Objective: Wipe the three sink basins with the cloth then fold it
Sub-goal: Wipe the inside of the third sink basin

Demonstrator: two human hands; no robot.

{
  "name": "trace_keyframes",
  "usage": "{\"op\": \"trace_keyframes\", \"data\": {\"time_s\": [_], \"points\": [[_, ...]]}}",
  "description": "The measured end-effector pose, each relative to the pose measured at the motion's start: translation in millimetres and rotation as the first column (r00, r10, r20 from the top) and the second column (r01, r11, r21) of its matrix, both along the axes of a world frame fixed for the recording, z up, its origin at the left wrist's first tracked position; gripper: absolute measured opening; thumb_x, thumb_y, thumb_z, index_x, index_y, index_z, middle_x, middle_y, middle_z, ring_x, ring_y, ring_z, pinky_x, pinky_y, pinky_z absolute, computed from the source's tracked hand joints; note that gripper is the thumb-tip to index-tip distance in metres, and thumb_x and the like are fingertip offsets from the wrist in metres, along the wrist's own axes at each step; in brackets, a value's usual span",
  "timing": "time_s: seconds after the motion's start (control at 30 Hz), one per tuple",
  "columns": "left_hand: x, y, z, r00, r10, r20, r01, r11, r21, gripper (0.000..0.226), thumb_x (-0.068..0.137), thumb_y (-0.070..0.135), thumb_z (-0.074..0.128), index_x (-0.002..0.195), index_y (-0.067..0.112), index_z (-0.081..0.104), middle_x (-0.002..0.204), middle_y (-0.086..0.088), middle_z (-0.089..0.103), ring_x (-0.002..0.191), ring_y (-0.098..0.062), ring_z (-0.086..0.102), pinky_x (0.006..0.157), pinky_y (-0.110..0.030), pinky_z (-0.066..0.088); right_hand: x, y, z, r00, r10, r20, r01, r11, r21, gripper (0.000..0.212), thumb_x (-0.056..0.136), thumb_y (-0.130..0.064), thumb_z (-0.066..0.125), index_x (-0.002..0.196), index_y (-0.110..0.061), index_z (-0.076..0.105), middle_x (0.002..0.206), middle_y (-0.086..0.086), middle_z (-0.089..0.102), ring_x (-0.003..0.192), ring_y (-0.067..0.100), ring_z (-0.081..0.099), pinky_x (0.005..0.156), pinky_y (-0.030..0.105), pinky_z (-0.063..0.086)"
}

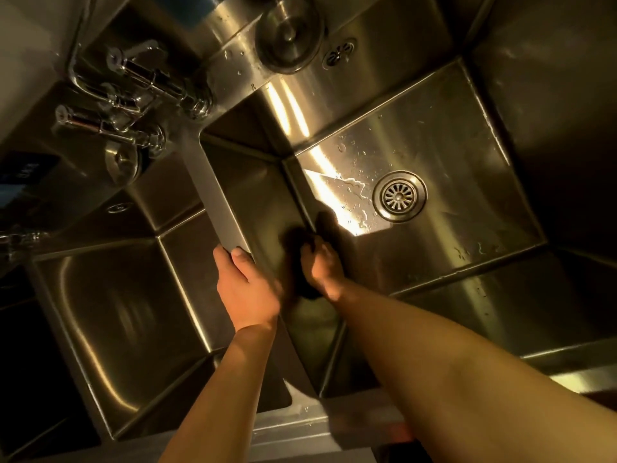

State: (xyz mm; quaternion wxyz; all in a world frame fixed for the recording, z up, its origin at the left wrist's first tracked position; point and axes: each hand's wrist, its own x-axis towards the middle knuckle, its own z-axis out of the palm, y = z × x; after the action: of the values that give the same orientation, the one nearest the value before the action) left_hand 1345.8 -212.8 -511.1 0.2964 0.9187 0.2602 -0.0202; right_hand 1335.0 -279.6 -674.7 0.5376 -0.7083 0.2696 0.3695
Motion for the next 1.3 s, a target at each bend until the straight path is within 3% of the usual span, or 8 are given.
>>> {"op": "trace_keyframes", "data": {"time_s": [0.1,0.23,0.47,0.6,0.73,1.0,1.17,1.3], "points": [[1,0,-1,1.000,0.020,-0.013,-0.020,1.000,0.008,0.024,0.111,0.037,0.029,0.101,0.022,0.045,0.084,-0.001,0.056,0.073,-0.017,0.055,0.070,-0.032,0.044,-23,-3,10,0.987,0.008,-0.158,-0.004,1.000,0.022,0.047,0.108,-0.034,0.037,0.142,-0.006,0.051,0.145,0.022,0.052,0.134,0.038,0.049,0.113,0.040,0.036],[2,-5,6,0.999,0.037,-0.005,-0.037,0.999,0.028,0.030,0.106,0.038,0.029,0.098,0.014,0.046,0.090,-0.012,0.059,0.085,-0.036,0.056,0.082,-0.055,0.049,-33,-19,45,0.932,0.284,-0.224,-0.275,0.959,0.071,0.045,0.108,-0.025,0.029,0.137,-0.001,0.054,0.139,0.023,0.056,0.127,0.041,0.055,0.105,0.044,0.044],[2,-7,12,0.999,0.043,-0.018,-0.043,0.999,0.003,0.023,0.111,0.028,0.034,0.102,0.012,0.047,0.095,-0.017,0.062,0.092,-0.038,0.059,0.087,-0.057,0.050,-70,-46,126,0.849,0.497,-0.178,-0.504,0.864,0.010,0.044,0.102,-0.025,0.042,0.140,-0.004,0.046,0.139,0.023,0.050,0.123,0.041,0.053,0.100,0.046,0.046],[2,-7,13,0.999,0.048,-0.012,-0.048,0.998,-0.033,0.024,0.111,0.031,0.036,0.109,0.011,0.049,0.096,-0.010,0.064,0.090,-0.033,0.062,0.086,-0.055,0.054,-78,-57,162,0.542,0.829,-0.137,-0.840,0.537,-0.073,0.056,0.103,-0.039,0.046,0.150,-0.010,0.038,0.150,0.022,0.037,0.131,0.042,0.043,0.107,0.050,0.042],[3,-7,12,0.999,0.037,0.000,-0.037,0.999,-0.020,0.026,0.111,0.031,0.036,0.111,0.008,0.049,0.091,-0.009,0.063,0.086,-0.036,0.061,0.082,-0.056,0.053,-79,-56,174,0.329,0.928,-0.176,-0.944,0.327,-0.039,0.058,0.101,-0.044,0.047,0.148,-0.010,0.043,0.148,0.022,0.040,0.131,0.046,0.041,0.109,0.057,0.037],[3,-5,9,1.000,0.018,-0.003,-0.018,0.999,-0.028,0.026,0.112,0.032,0.035,0.116,0.010,0.047,0.097,-0.010,0.063,0.088,-0.034,0.063,0.084,-0.056,0.055,-63,-74,103,0.428,0.884,-0.188,-0.879,0.455,0.141,0.050,0.103,-0.043,0.043,0.141,-0.013,0.056,0.144,0.014,0.055,0.126,0.033,0.055,0.105,0.041,0.044],[2,-5,5,1.000,0.010,0.020,-0.010,1.000,0.020,0.028,0.110,0.031,0.034,0.117,0.008,0.048,0.085,0.004,0.052,0.080,-0.030,0.054,0.076,-0.047,0.048,-59,-136,70,0.409,0.888,-0.213,-0.909,0.418,-0.002,0.046,0.097,-0.045,0.050,0.132,-0.019,0.063,0.136,0.014,0.061,0.121,0.036,0.059,0.104,0.041,0.047],[2,-3,2,0.999,0.003,0.039,-0.004,0.999,0.045,0.032,0.109,0.030,0.034,0.114,0.002,0.049,0.083,-0.002,0.049,0.082,-0.041,0.054,0.070,-0.041,0.035,-54,-234,57,0.431,0.831,-0.351,-0.901,0.417,-0.119,0.050,0.094,-0.047,0.052,0.136,-0.021,0.061,0.143,0.011,0.058,0.127,0.032,0.055,0.108,0.036,0.043]]}}
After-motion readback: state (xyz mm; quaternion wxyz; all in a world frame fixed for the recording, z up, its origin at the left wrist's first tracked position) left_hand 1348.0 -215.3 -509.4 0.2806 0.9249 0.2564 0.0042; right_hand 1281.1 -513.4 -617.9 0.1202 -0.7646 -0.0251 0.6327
